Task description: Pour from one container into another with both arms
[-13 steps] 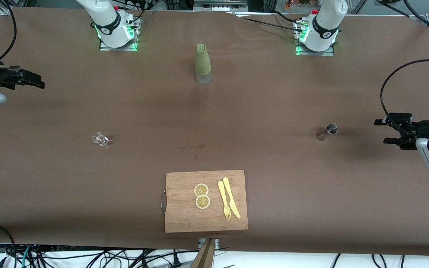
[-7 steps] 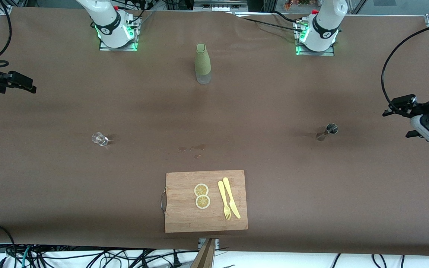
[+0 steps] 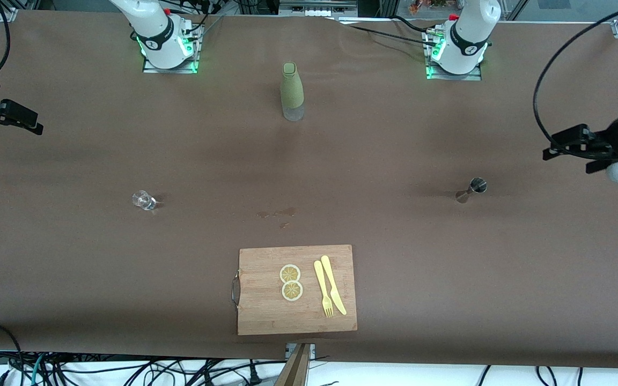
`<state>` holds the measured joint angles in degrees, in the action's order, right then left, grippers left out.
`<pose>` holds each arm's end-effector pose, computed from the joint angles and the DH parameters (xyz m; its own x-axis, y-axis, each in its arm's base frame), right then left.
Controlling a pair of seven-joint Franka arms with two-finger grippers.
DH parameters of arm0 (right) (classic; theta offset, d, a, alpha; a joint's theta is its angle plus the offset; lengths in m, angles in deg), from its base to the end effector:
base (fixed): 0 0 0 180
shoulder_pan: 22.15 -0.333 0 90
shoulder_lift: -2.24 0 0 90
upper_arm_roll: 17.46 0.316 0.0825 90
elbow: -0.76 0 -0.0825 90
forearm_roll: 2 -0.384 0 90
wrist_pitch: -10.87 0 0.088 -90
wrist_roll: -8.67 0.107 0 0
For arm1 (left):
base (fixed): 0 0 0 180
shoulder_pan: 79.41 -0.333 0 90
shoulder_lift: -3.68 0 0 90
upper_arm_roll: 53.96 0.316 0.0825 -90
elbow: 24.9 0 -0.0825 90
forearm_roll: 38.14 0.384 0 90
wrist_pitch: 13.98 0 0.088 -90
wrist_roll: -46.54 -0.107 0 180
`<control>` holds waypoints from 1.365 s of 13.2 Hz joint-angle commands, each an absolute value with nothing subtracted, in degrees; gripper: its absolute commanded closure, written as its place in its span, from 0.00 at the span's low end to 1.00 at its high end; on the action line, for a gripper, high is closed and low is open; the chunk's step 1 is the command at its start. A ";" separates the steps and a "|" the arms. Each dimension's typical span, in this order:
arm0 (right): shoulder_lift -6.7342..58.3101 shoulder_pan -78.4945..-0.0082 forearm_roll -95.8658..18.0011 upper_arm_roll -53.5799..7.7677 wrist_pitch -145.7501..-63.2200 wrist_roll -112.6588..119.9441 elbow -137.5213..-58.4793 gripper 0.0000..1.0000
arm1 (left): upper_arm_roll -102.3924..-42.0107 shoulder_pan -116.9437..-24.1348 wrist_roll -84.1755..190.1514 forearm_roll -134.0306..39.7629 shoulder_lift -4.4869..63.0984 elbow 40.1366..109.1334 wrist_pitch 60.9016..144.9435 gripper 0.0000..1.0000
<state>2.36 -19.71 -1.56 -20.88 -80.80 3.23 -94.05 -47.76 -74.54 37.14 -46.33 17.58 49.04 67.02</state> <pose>0.5516 -0.0574 0.5862 0.9983 -0.0069 -0.0573 -0.0068 -1.0000 0.0023 0.6112 -0.0117 0.6016 0.9822 -0.1615 -0.0961 -0.1480 -0.9798 0.1341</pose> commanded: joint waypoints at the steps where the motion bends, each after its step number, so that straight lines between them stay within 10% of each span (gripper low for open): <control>1: 1.89 -19.25 -1.56 -20.27 -80.18 3.75 -93.28 0.00 | -50.97 -75.02 42.05 -41.40 15.81 51.04 64.26 0.00; 18: 1.97 -19.25 -1.03 -20.27 -80.27 3.58 -93.28 0.00 | -56.42 -76.51 55.41 -39.11 12.65 51.65 68.64 0.00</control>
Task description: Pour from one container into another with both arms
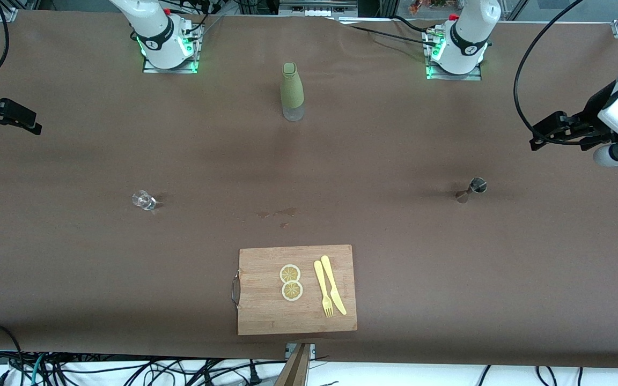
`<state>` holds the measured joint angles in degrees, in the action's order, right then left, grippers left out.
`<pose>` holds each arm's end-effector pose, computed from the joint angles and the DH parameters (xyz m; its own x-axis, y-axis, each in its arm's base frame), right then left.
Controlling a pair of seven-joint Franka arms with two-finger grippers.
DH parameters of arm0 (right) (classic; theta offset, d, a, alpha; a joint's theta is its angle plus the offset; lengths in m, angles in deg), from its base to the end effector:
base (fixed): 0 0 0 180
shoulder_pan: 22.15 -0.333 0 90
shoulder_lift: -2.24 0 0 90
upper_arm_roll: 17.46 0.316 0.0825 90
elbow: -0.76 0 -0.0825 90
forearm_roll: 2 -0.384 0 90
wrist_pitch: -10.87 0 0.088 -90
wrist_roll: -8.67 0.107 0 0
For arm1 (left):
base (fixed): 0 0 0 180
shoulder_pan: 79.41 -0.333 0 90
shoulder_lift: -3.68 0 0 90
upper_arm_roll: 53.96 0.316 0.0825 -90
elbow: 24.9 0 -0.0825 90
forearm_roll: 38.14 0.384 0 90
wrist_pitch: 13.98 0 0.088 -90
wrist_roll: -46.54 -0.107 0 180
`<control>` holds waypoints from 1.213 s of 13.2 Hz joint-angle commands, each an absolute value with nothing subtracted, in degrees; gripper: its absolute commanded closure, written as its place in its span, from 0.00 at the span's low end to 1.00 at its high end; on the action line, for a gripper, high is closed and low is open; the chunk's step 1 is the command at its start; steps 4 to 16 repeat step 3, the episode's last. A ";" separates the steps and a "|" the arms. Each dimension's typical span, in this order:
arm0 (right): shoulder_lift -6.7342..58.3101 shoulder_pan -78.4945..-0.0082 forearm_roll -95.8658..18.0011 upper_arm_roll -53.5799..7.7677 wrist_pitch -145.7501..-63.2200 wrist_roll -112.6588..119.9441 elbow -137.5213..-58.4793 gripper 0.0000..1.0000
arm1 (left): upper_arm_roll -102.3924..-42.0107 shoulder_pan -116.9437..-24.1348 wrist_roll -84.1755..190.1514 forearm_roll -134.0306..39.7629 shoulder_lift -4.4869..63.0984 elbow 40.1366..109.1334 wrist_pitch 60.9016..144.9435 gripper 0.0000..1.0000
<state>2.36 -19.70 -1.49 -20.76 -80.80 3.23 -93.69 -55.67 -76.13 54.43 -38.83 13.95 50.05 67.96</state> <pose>0.5521 -0.0565 0.5892 0.9987 -0.0050 -0.0512 -0.0048 -1.0000 0.0042 0.5928 -0.0513 0.6316 0.9970 0.0492 -0.0590 0.0498 -0.9987 0.0093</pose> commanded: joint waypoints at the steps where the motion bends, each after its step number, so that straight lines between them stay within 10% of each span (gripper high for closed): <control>1: 1.89 -19.25 -1.03 -20.27 -80.27 3.58 -93.28 0.00 | -56.42 -76.51 55.33 -39.11 12.65 51.65 68.64 0.00; 16: 1.97 -19.25 -1.03 -20.27 -80.27 3.58 -93.28 0.00 | -56.42 -76.60 55.33 -39.11 12.65 51.65 68.64 0.00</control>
